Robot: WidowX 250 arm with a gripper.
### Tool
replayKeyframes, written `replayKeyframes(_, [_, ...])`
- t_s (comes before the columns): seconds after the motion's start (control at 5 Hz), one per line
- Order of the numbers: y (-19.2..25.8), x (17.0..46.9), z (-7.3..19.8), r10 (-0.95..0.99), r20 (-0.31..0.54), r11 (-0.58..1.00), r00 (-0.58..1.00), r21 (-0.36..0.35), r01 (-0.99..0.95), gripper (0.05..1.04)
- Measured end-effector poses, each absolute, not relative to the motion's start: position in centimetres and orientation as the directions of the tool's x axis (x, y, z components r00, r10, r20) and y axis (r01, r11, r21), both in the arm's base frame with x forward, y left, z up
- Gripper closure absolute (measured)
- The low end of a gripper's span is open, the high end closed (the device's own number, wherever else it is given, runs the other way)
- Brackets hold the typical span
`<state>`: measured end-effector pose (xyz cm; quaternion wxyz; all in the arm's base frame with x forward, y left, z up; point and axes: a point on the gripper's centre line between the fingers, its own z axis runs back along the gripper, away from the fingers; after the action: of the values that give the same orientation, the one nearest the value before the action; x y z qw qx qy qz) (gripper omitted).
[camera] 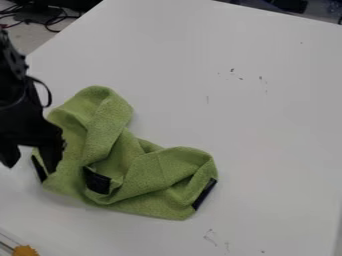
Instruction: Fold the cloth from left to right
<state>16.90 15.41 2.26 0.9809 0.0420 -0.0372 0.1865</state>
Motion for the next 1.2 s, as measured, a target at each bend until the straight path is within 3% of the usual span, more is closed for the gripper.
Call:
replayKeyframes(0.2, [15.4,16.7,0.3,0.372,0.081,0.926,0.925,0.037,-0.376,0.084])
replayKeyframes(0.4, [15.8,17.0,0.3,0.36,0.081,0.929,0.929,0.056,-0.365,0.136])
replayKeyframes(0.8, [15.4,18.5,0.4,0.304,0.055,0.948,0.951,0.081,-0.308,0.662])
replayKeyframes(1.0, [15.2,18.4,0.7,0.324,0.037,0.939,0.945,0.111,-0.326,0.853])
replayKeyframes(1.2, [15.4,19.4,3.5,0.316,0.062,0.932,0.947,0.168,-0.322,0.975])
